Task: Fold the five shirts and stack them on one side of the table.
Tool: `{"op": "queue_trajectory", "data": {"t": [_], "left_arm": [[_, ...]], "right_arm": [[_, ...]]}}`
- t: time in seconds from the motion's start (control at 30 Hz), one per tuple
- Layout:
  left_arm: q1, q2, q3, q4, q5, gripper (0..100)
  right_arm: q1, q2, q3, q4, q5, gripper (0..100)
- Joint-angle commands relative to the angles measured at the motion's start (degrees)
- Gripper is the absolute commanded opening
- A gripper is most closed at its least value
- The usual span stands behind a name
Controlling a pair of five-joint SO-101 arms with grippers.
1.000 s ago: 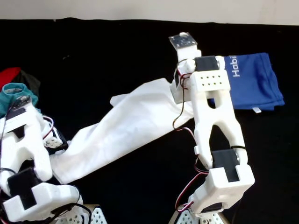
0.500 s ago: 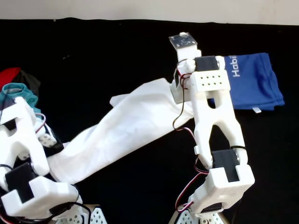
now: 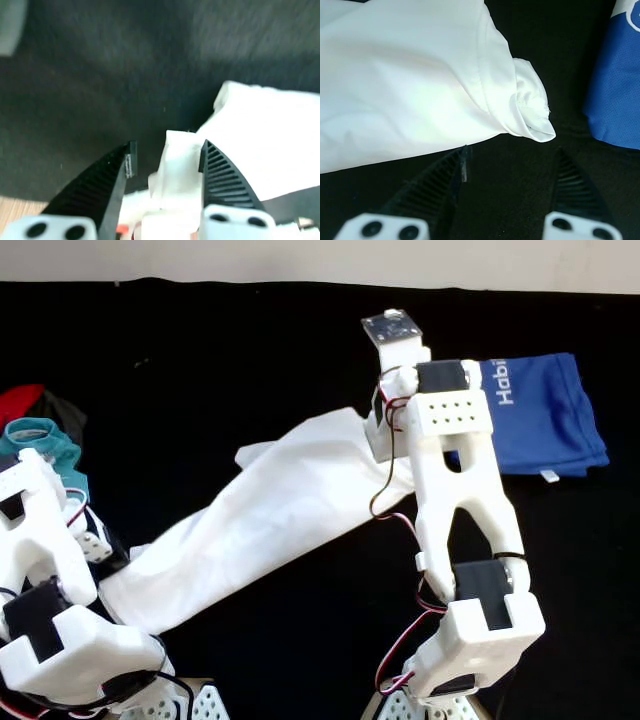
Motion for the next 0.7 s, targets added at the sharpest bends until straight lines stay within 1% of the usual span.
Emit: {"op": "queue_trajectory", "data": {"t": [0.0, 0.2, 0.27, 0.33, 0.4, 0.43, 0.53, 0.67], "left_arm": [[1.19, 0.22, -0.57, 2.64, -0.53, 21], [6.64, 0.22, 6.2, -0.79, -0.53, 20], [7.78, 0.22, 7.25, -2.46, -0.35, 13], [7.96, 0.22, 7.25, -4.22, -0.18, 0], [7.87, 0.22, 7.08, -5.71, -0.18, 2], [7.6, 0.13, 7.08, -6.59, -0.18, 1], [5.58, -0.13, 5.14, -8.97, -0.18, 1], [-0.4, 0.04, -3.47, -9.23, -0.18, 1]], "right_arm": [[-0.4, -0.22, -2.51, -0.22, -0.18, 25.2], [-0.4, -0.22, -2.51, -0.22, -0.35, 25.2], [-0.4, -0.31, -2.51, 0.04, -0.44, 25.2], [-0.4, -0.4, -2.51, 0.22, -0.44, 25.2], [-0.4, -0.4, -2.51, 0.22, -0.44, 25.2], [-0.4, -0.4, -2.51, 0.22, -0.44, 25.2], [-0.4, -0.4, -2.51, 0.22, -0.44, 25.2], [-0.4, -0.4, -2.51, 0.22, -0.44, 25.2]]}}
